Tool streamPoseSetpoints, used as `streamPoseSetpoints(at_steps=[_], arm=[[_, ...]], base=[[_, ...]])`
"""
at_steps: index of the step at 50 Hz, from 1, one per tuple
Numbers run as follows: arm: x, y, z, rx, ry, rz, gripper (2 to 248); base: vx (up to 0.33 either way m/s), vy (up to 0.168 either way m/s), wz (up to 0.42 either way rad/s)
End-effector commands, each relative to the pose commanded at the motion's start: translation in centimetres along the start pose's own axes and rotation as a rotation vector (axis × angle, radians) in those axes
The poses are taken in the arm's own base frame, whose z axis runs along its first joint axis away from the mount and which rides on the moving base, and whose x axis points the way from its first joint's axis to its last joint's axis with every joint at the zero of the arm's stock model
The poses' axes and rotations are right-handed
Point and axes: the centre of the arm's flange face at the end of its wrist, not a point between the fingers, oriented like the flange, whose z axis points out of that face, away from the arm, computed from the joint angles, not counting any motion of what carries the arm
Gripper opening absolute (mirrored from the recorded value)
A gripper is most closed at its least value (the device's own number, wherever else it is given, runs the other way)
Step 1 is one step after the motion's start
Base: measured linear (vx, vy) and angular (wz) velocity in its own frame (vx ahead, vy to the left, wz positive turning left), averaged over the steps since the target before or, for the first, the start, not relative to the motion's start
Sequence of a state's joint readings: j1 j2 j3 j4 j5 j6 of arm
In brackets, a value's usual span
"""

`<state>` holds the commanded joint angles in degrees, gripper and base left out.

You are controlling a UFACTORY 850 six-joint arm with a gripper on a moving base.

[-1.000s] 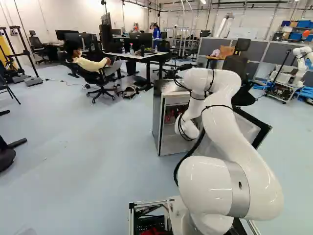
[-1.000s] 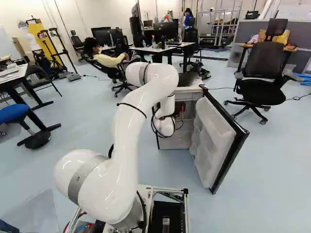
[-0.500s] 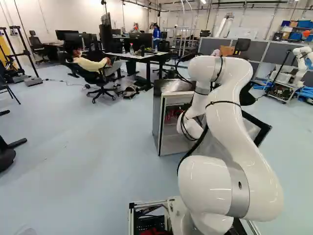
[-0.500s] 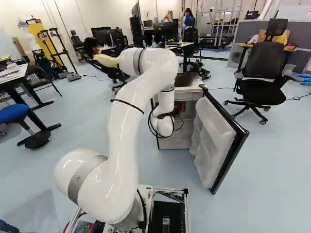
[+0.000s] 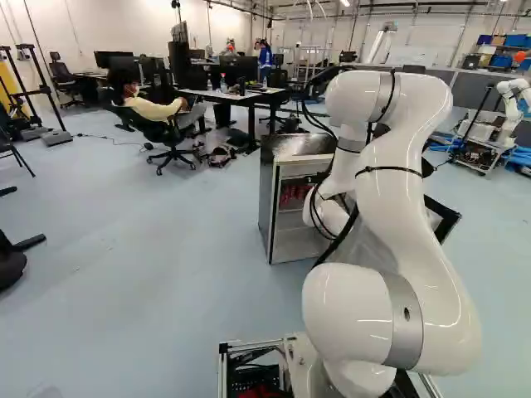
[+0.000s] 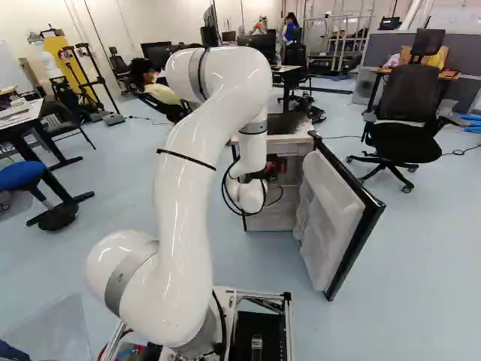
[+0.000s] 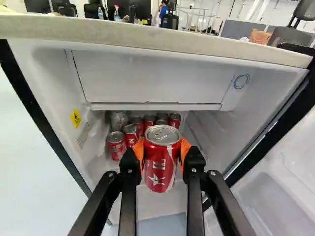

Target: Grab a drink from the fridge

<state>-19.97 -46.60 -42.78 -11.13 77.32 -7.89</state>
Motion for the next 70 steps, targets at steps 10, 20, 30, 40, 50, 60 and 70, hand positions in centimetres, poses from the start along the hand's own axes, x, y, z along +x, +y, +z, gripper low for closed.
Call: streamPoseSetpoints(at_steps=[10,20,30,40,50,60,70], arm=[[1.0,-0.1,-2.4,-0.025,-0.010,0.007,94],[2.1,-0.5,-4.3,-0.032,-0.009,0.008,94],[3.2,-1.1,-5.7,-0.036,-0.002,0.006,94],[4.3,-1.5,-6.6,-0.040,0.011,0.004,94],[5.3,-1.5,-7.1,-0.055,0.028,0.004,94],[6.3,-1.2,-7.5,-0.076,0.046,0.006,94],[7.3,-0.9,-7.9,-0.100,0.064,0.009,94]], base=[[0.000,0.000,0.000],[0.000,0.000,0.000],[0.000,0.000,0.000],[0.000,0.000,0.000],[0.000,0.000,0.000],[0.000,0.000,0.000],[0.000,0.000,0.000]])
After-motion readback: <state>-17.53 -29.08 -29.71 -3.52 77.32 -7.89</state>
